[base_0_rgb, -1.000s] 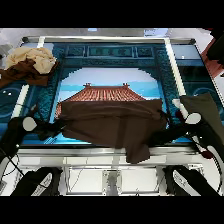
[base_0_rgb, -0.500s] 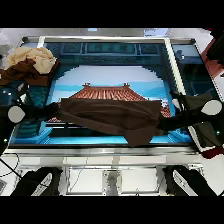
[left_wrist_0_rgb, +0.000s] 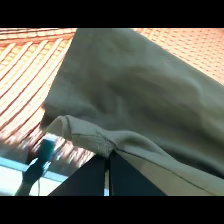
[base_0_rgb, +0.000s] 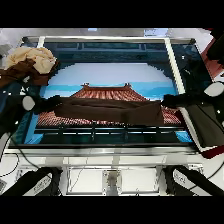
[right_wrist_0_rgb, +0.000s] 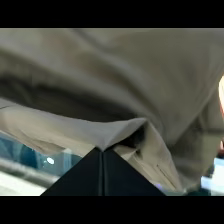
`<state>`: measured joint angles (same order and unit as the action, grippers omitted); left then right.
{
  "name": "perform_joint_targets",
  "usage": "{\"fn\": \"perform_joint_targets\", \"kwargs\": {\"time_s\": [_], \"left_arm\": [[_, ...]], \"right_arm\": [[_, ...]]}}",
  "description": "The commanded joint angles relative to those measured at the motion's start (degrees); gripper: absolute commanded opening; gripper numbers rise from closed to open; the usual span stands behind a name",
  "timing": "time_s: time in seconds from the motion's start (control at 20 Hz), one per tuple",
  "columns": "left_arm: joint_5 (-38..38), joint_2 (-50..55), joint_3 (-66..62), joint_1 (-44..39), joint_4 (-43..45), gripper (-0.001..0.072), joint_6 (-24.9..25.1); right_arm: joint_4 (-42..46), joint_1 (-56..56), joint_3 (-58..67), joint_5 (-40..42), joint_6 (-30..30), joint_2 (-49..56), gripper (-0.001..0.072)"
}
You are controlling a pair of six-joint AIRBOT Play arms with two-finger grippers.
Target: Fold the shirts.
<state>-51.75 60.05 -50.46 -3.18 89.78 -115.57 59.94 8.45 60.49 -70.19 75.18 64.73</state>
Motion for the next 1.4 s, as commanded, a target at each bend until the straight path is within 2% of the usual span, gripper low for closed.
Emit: {"fn": "perform_joint_targets", "kwargs": {"time_s": [0.0,0.2,0.45,0.5,0.55,0.6,0.65,0.7,0.75,0.8,0.85,0.95,1.0,1.05,1.1,1.15,1.2,1.25,1.35], "left_arm": [[4.9,9.6,-2.9,0.0,1.4,0.0013,-1.9],[9.0,18.0,-6.0,0.0,1.8,0.0013,-3.8],[12.4,20.5,-6.8,0.0,2.0,0.0017,-4.1],[12.9,20.5,-7.2,0.0,2.0,0.01,-4.0],[12.9,20.5,-7.8,0.0,2.0,0.0384,-4.0],[12.7,20.4,-8.7,0.0,1.9,0.0662,-4.0],[12.1,20.2,-9.8,0.0,1.9,0.0677,-4.0],[11.1,19.7,-11.3,0.0,1.7,0.0674,-4.0],[10.8,18.9,-12.6,0.0,1.7,0.0673,-4.0],[11.1,17.8,-14.0,0.0,1.5,0.0627,-4.0],[12.5,16.4,-15.2,0.0,0.8,0.0535,-4.0],[19.1,12.9,-16.9,-0.2,-4.5,0.045,-2.4],[23.5,11.1,-17.3,-0.6,-8.9,0.0417,1.7],[27.8,9.6,-17.7,-1.7,-13.3,0.042,8.1],[29.9,8.5,-18.5,-3.8,-16.7,0.042,17.2],[26.9,8.4,-20.6,-6.4,-18.6,0.042,25.9],[20.6,9.2,-23.1,-8.9,-19.2,0.042,30.9],[14.1,10.4,-25.4,-11.4,-19.1,0.0421,32.9],[4.5,14.1,-28.8,-15.6,-18.6,0.0421,33.3]], "right_arm": [[-4.5,0.1,2.8,7.8,-1.6,9.6,0.0015],[-8.1,-0.5,4.9,12.8,-1.7,19.5,0.0016],[-7.5,-0.7,5.0,14.1,-1.5,24.1,0.0019],[-7.4,-0.5,5.0,14.1,-1.5,24.0,0.0021],[-7.2,-0.2,5.0,13.7,-1.6,24.0,0.0032],[-7.1,0.4,5.0,12.8,-1.7,23.7,0.0104],[-7.1,1.1,5.0,11.8,-1.7,23.2,0.0287],[-6.3,2.2,5.0,10.5,-1.7,22.3,0.034],[-5.6,3.5,5.0,9.1,-1.7,21.0,0.0339],[-4.8,5.3,5.0,7.6,-1.7,19.4,0.0339],[-3.7,7.3,5.0,6.0,-1.7,17.5,0.034],[-1.8,11.1,5.0,2.1,-1.7,14.6,0.034],[-0.8,13.1,4.9,-0.2,-1.7,13.8,0.035],[-0.5,14.7,4.9,-2.0,-1.7,13.7,0.035],[-0.6,15.9,4.5,-3.0,-1.7,13.8,0.035],[-0.9,16.7,3.9,-3.0,-1.7,13.8,0.0351],[-1.2,17.3,2.9,-2.5,-2.0,13.8,0.0371],[-1.6,17.6,1.7,-1.7,-3.0,13.8,0.0441],[-3.3,17.8,-1.0,-0.8,-5.2,14.1,0.0457]]}}
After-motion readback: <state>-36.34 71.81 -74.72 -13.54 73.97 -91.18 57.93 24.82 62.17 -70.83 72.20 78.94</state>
